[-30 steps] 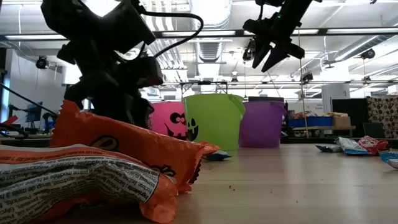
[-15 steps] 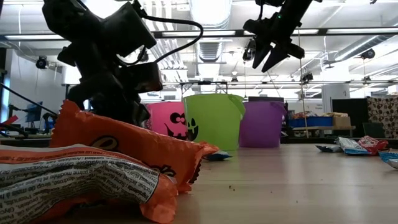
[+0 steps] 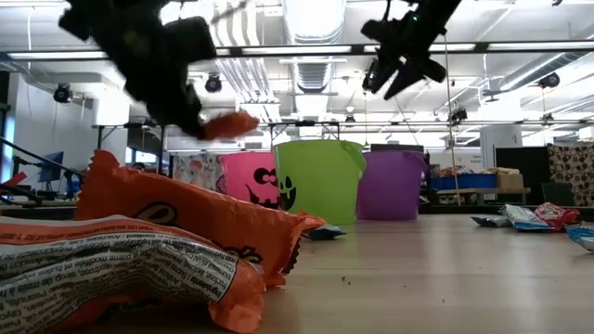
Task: Sort candy
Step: Put the orange candy into the green bin
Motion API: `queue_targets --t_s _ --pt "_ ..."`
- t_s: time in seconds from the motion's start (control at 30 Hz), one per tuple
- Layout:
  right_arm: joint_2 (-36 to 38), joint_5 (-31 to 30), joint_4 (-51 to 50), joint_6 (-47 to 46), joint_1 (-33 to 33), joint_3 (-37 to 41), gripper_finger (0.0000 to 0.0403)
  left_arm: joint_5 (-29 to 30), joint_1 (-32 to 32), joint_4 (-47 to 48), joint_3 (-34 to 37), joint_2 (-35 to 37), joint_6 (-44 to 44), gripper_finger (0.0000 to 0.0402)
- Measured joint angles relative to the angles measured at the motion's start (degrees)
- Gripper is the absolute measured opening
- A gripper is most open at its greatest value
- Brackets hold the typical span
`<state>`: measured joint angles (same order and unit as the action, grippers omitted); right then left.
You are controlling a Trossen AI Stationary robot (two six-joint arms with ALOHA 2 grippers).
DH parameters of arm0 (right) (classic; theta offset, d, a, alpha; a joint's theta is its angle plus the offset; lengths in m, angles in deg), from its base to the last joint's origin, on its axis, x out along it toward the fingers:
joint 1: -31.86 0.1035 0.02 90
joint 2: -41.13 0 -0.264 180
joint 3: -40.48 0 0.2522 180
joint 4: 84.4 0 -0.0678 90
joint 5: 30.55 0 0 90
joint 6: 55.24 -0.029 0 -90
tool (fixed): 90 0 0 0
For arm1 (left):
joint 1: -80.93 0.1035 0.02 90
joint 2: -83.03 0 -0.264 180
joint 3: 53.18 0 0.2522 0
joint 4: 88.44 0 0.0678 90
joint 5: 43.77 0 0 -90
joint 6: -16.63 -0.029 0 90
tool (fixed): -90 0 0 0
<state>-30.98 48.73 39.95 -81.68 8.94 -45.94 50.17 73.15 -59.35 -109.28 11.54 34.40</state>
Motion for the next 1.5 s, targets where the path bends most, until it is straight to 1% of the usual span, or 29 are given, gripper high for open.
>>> queue_targets --t_s 0.1,0.2,0.27,0.33,0.53,0.73,0.8,1.07,1.3,1.5 --pt "-0.02 0.80 2.59 1.16 0.02 -1.17 0.0157 7.09 0.79 -0.29 -1.96 3.84 1.74 0.0000" --pt "0.00 0.82 5.10 3.18 0.02 -2.43 0.0157 14.22 2.34 -0.15 -4.73 5.03 1.87 0.0000" --pt "-0.02 0.73 5.26 4.01 0.02 -3.43 0.0157 17.28 3.84 -0.26 -7.00 4.88 1.29 0.0000" --pt "0.00 0.68 5.32 4.14 0.02 -4.37 0.0157 18.63 5.64 -0.37 -9.39 3.92 -0.11 0.0000" --pt "0.48 0.80 4.16 4.60 0.02 -6.51 0.0157 18.28 11.03 -0.31 -15.87 -2.49 -3.88 0.0000" --pt "1.71 0.78 0.57 4.55 0.02 -6.76 0.0157 12.88 14.42 -0.01 -18.83 -10.47 -5.16 0.0000" --pt "2.04 0.71 -0.53 4.51 0.02 -6.76 0.0157 11.61 14.83 0.05 -19.66 -13.28 -5.02 0.0000" --pt "2.14 0.65 -3.11 4.47 0.02 -6.69 0.0157 11.52 14.81 4.87 -25.16 -21.70 -5.34 0.0000" --pt "2.14 0.65 -3.35 4.55 0.02 -6.67 0.0157 12.00 14.81 6.71 -28.88 -24.49 -5.35 0.0006" --pt "2.14 0.67 -6.07 2.59 0.02 -6.64 0.0157 12.00 14.81 7.51 -28.94 -24.11 -5.28 0.0043"
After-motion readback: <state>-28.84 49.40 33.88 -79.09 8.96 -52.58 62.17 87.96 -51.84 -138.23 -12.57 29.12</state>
